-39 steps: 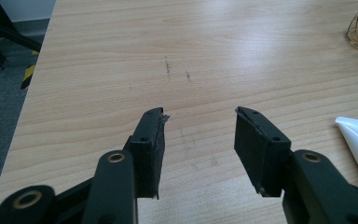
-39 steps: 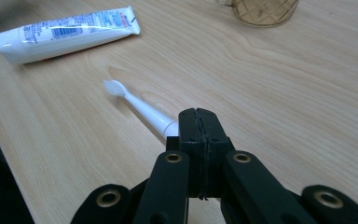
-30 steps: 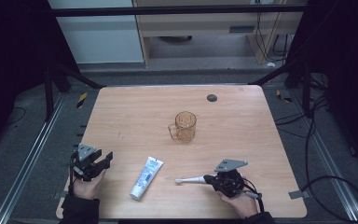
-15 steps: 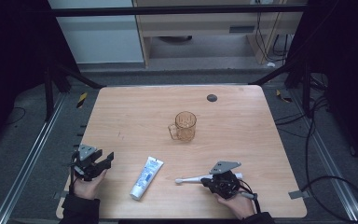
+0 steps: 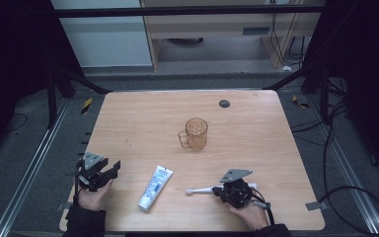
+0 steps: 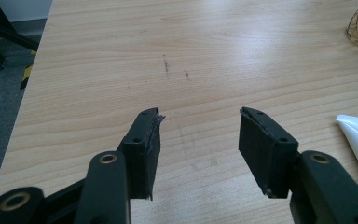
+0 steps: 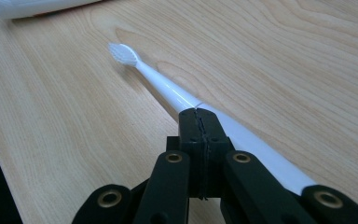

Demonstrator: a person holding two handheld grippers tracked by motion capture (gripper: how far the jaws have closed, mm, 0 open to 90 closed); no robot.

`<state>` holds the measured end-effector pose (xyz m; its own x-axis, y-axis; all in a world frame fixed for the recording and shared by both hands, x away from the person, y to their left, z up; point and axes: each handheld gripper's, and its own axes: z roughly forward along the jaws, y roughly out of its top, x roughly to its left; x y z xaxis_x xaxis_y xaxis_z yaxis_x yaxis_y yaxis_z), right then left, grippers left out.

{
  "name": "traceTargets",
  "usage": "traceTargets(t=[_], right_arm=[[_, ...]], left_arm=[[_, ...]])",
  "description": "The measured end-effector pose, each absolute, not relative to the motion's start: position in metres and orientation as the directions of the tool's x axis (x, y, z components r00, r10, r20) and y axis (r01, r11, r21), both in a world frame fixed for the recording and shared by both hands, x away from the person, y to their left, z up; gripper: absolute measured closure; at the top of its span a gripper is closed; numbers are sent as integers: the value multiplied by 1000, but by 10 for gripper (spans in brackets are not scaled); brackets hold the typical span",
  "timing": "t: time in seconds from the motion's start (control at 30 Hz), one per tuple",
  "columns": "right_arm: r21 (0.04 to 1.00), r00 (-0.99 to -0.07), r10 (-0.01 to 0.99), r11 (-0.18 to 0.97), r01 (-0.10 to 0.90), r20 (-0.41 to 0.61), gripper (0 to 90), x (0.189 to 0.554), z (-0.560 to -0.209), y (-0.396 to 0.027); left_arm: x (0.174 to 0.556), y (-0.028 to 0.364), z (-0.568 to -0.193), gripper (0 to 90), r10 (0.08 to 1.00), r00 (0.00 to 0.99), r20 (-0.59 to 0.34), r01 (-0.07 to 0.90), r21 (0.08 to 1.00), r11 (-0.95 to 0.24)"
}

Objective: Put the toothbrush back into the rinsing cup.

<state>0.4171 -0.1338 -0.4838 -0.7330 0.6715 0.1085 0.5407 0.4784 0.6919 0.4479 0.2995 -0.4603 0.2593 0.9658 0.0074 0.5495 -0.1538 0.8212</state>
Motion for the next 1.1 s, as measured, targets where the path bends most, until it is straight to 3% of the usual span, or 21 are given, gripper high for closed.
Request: traceTargets(t=[1.1], right_arm=[[693,-686,723,454,559,80,900,430,-487,-133]], left_arm=[[448,299,-461,472,967,253,17,546,823,-158]])
